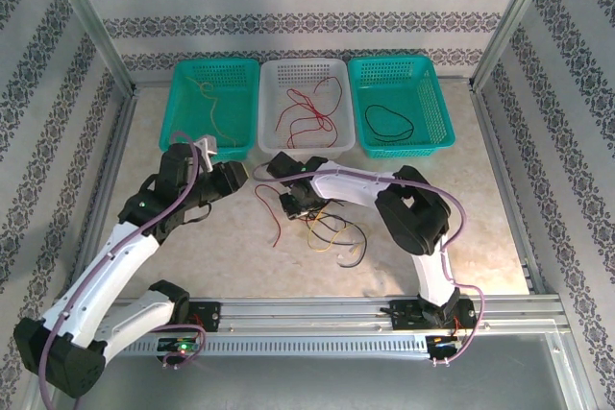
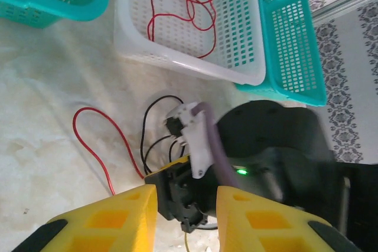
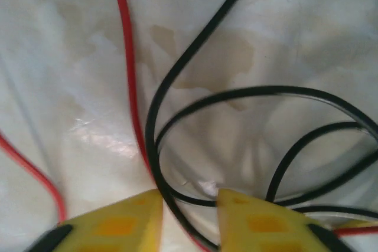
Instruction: Untangle the cables
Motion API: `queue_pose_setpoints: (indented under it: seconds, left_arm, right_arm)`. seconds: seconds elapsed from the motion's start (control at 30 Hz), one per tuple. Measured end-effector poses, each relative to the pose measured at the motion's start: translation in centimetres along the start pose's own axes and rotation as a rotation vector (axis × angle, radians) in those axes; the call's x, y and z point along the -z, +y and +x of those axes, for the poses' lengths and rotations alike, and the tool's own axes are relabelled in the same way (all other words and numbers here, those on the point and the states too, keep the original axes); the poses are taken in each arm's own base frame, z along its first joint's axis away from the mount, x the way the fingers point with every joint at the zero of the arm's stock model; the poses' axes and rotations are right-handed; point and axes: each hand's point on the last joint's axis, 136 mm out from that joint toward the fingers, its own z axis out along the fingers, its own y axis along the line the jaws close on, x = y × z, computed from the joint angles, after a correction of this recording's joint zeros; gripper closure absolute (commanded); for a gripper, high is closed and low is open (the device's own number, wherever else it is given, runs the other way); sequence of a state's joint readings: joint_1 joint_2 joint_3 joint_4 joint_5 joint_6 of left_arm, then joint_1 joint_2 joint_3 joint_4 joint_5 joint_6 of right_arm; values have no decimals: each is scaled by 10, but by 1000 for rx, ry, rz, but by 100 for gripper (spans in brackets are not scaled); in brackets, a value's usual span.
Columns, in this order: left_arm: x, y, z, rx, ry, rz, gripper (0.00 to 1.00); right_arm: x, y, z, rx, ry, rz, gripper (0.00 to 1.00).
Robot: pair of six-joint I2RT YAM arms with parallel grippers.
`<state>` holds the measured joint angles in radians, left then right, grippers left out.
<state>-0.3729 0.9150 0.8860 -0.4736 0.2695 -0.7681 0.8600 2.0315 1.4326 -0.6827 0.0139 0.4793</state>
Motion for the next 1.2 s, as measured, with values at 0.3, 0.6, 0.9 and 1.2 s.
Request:
queue_pose_setpoints:
  seconds: [0.3,0.6,0.9,1.2]
  left_arm:
    - [9,-5,0,-5,2,10,62]
    - [-8,-49,-16,18,24,194,53]
    - [5,-122,-47,23,-53,527,46]
    - [-8,-138,-23,27,24,601,45]
  right_arm:
    - [46,4,-8,48,-79,-18,98]
    - [263,22,-40,41,-571,-312,95]
    - [334,5,-47,-103,-724,-589,95]
    - [363,15,-38,-127,-743,-743,94]
